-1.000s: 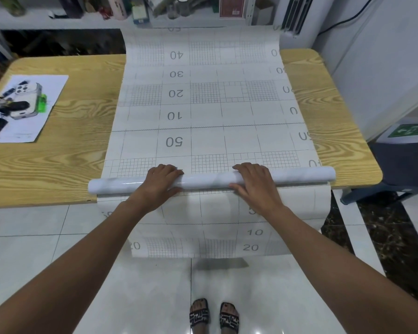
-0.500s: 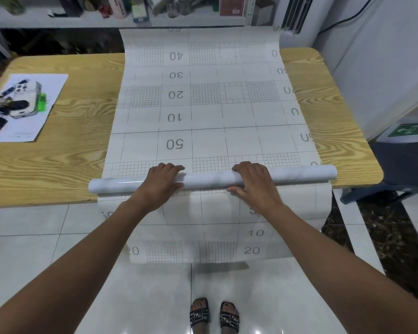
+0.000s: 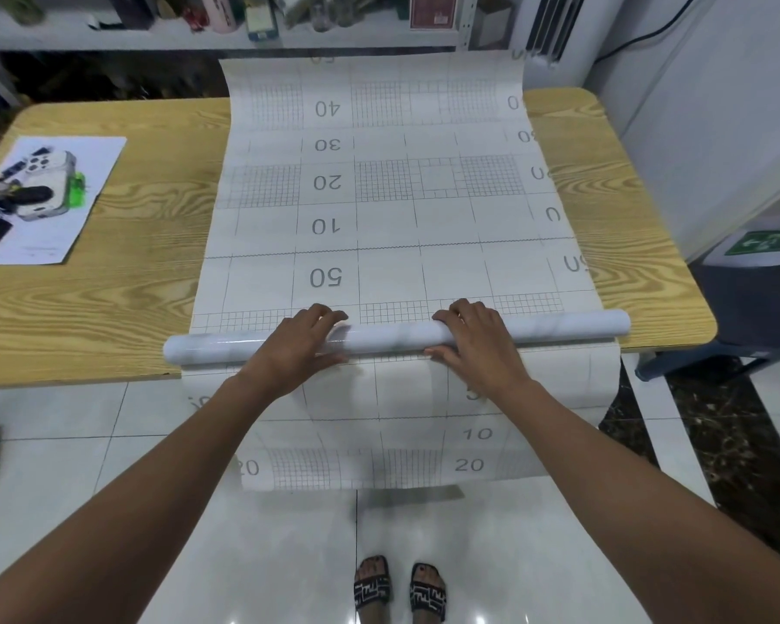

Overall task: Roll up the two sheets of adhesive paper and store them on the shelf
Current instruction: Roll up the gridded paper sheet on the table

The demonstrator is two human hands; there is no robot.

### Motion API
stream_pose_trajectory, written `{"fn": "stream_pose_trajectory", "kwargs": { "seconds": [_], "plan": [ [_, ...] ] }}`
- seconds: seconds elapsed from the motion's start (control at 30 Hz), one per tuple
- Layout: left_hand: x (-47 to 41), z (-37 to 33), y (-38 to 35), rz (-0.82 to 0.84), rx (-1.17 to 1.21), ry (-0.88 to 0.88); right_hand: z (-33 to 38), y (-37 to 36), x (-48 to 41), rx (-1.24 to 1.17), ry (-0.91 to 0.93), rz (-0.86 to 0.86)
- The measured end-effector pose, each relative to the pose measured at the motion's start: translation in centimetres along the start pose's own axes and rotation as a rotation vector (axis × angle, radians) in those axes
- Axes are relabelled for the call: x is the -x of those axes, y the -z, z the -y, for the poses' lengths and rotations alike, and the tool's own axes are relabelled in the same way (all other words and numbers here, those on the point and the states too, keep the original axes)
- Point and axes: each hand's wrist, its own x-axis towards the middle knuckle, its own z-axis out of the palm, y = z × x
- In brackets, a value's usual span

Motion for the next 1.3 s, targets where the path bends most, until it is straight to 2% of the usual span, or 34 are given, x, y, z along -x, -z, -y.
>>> {"fn": "stream_pose_trajectory", "kwargs": {
  "seconds": [0.3,0.8,0.97,1.3],
  "plan": [
    [-0.1,0.0,-0.3,-0.016,-0.085,-0.011,-0.4,-0.1,-0.2,-0.022,-0.023,0.016],
    [-0.4,-0.1,0.3,0.014,0.034,0.009,-0.7,0.2,-0.5,-0.027,0.017,-0.019],
    [-0.3,0.0,0.3,-0.009,0.006,-0.029,-0.6,0.4,-0.7,-0.016,0.0,0.006],
    [-0.5,0.0,0.9,0.058,0.01,0.019,-0.6,0.4,-0.3,0.027,-0.027,0.033]
  ]
}}
